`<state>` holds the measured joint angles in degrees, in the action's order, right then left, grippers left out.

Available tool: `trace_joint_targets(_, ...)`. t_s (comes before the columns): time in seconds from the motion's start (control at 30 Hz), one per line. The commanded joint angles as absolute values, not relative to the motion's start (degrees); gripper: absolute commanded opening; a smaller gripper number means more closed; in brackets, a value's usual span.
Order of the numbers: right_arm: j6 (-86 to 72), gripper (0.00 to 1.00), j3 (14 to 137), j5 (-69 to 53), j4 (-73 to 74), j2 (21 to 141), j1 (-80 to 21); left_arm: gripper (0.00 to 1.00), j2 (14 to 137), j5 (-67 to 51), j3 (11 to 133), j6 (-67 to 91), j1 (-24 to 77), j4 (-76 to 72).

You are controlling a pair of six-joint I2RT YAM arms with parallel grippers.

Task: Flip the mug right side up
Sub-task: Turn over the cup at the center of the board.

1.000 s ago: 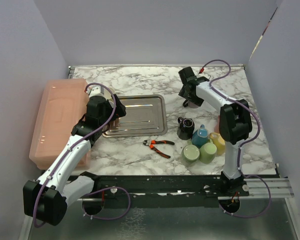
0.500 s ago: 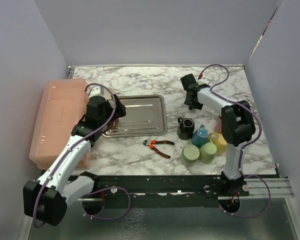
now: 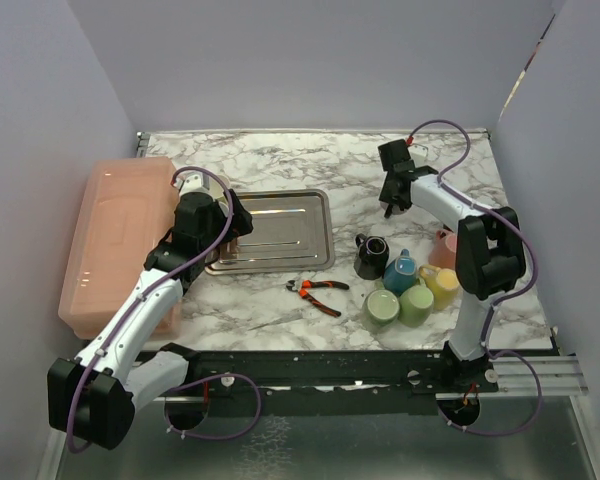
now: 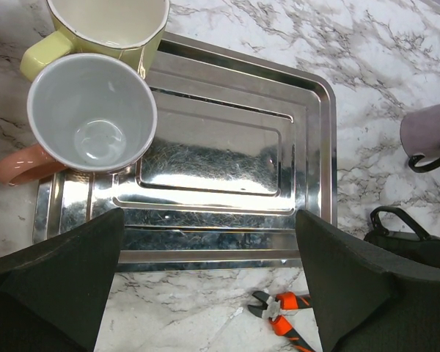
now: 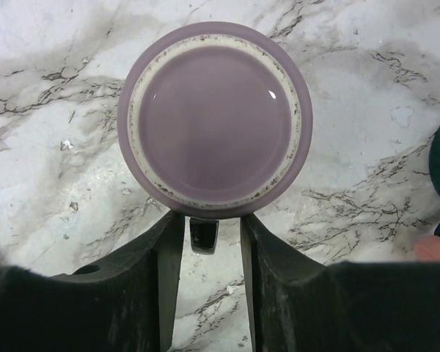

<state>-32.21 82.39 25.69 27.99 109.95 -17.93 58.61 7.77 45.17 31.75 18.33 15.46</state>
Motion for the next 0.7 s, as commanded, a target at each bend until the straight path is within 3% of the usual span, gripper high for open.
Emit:
trace_joint_targets(0.0,-30.0,0.41,83.0,20.4,26.6,110.3,-16.4,0.99,58.9,6.2,44.2,31.9,17.9,14.5)
trace_joint_targets(0.17,-29.5,0.36,84.5,18.9,27.5,112.2,-15.8,0.99,59.3,6.1,44.2,31.9,17.9,14.5)
trace_joint_targets(0.33,-28.3,0.22,84.8,17.3,26.5,112.3,-15.2,0.99,59.5,6.3,44.0,31.9,17.9,14.4)
trace_joint_targets(0.67,-27.2,0.28,87.0,15.3,27.7,114.5,-14.0,0.99,60.3,6.0,43.9,32.0,18.0,14.4)
